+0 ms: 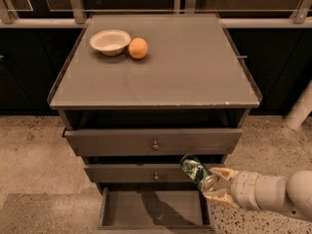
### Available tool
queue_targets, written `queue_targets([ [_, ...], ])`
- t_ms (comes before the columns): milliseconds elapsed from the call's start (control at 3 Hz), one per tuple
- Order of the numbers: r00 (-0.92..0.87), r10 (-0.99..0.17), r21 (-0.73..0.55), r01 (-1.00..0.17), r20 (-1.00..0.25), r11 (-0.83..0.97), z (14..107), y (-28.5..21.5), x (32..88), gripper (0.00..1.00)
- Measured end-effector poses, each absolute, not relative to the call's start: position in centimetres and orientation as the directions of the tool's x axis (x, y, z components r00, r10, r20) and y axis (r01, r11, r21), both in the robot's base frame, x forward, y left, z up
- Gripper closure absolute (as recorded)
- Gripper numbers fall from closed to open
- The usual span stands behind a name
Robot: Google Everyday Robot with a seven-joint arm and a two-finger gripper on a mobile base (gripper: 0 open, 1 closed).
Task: Pick green can from bottom drawer and place on counter
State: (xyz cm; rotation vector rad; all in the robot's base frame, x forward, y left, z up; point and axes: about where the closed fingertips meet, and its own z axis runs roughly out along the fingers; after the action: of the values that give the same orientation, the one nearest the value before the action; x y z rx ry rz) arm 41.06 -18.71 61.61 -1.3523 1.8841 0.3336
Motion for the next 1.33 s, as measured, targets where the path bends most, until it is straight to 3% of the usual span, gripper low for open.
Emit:
queue_targets([
  [667, -0.076, -0.731, -0.277, -0.895, -0.678, 0.349, 64.8, -18.2, 41.5, 1.0],
  [1333, 0.105, -0.876, -0.482, -0.862, -0.47, 0.155, 78.9, -15.4, 41.8, 1.0],
])
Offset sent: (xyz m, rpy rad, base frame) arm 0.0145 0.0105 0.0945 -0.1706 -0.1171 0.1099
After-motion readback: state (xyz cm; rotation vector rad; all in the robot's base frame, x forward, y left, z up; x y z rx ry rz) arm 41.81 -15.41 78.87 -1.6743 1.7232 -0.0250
